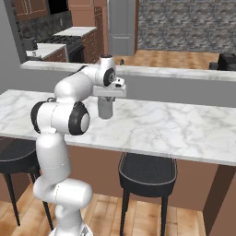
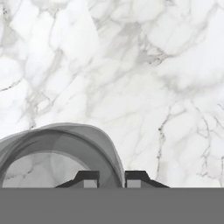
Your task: Pick the candle and jar from the dining table and place them in the open cabinet. Close the cabinet after placing the objects.
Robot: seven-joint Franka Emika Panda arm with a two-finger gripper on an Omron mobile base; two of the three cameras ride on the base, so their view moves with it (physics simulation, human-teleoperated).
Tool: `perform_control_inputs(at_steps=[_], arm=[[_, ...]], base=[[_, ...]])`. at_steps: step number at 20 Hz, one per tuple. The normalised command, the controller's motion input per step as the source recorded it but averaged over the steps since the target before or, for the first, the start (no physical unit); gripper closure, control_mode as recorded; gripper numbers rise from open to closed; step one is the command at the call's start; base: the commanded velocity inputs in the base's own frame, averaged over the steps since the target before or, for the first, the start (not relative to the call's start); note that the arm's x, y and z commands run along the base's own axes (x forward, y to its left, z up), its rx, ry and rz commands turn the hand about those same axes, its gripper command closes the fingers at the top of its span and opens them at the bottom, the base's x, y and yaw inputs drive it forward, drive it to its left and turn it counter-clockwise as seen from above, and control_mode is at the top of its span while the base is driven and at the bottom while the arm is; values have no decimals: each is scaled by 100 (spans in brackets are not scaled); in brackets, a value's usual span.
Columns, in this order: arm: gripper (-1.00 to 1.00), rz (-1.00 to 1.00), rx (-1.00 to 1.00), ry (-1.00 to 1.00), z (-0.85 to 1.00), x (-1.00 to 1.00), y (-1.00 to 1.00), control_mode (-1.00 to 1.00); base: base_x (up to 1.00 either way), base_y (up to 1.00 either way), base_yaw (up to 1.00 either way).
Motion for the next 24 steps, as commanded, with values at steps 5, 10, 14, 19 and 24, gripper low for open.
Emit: perform_control_inputs(at_steps=[5,10,14,19,24], arm=[[100,0,0,0,29,0,0,-100],[100,0,0,0,29,-7,0,-100],[100,0,0,0,29,-26,-2,-100],[100,0,0,0,23,-55,-18,-100],[100,-3,0,0,13,-62,-9,-100]], base=[[0,0,0],[0,0,0],[0,0,0],[0,0,0],[0,0,0]])
